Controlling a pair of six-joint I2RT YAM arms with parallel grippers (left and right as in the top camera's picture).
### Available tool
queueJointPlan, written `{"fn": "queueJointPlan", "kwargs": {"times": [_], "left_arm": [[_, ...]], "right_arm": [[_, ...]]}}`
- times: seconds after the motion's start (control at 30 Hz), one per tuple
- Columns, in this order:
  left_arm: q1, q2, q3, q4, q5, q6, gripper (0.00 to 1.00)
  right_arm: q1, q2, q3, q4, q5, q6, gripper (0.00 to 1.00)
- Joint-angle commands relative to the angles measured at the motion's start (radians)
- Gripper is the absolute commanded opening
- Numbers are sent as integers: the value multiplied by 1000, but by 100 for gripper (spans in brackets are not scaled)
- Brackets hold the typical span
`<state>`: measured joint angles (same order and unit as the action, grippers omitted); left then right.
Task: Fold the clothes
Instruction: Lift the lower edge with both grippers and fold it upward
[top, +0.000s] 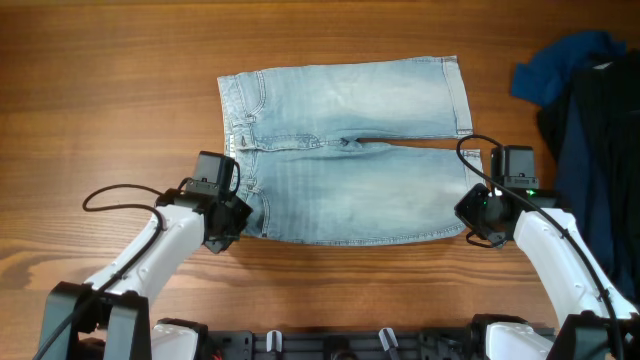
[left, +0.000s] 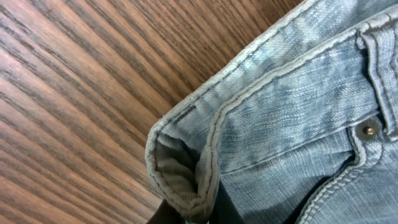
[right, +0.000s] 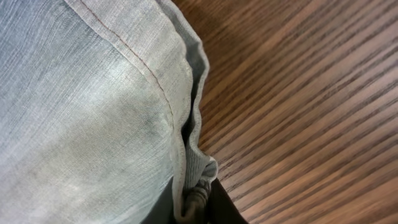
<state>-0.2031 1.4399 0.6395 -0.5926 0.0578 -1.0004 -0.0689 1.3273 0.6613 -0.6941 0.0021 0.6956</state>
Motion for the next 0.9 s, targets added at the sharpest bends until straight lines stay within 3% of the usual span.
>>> {"fn": "queueJointPlan", "kwargs": {"times": [0.0,0.2,0.37,0.87], "left_arm": [[-1,13,-23,-1,-18,17,4],[5,10,-13,7,-37,96,4],[5,-39,61,-97,-42,188,4],[5,-315,173,-470,-74,189,5]], "right_arm": [[-5,2,18,-2,27,-8,4],[-5,2,24,-19,28,-16,4],[-5,2,92,-114,29,-42,4],[-5,1,223,-329,61,-68,4]]}}
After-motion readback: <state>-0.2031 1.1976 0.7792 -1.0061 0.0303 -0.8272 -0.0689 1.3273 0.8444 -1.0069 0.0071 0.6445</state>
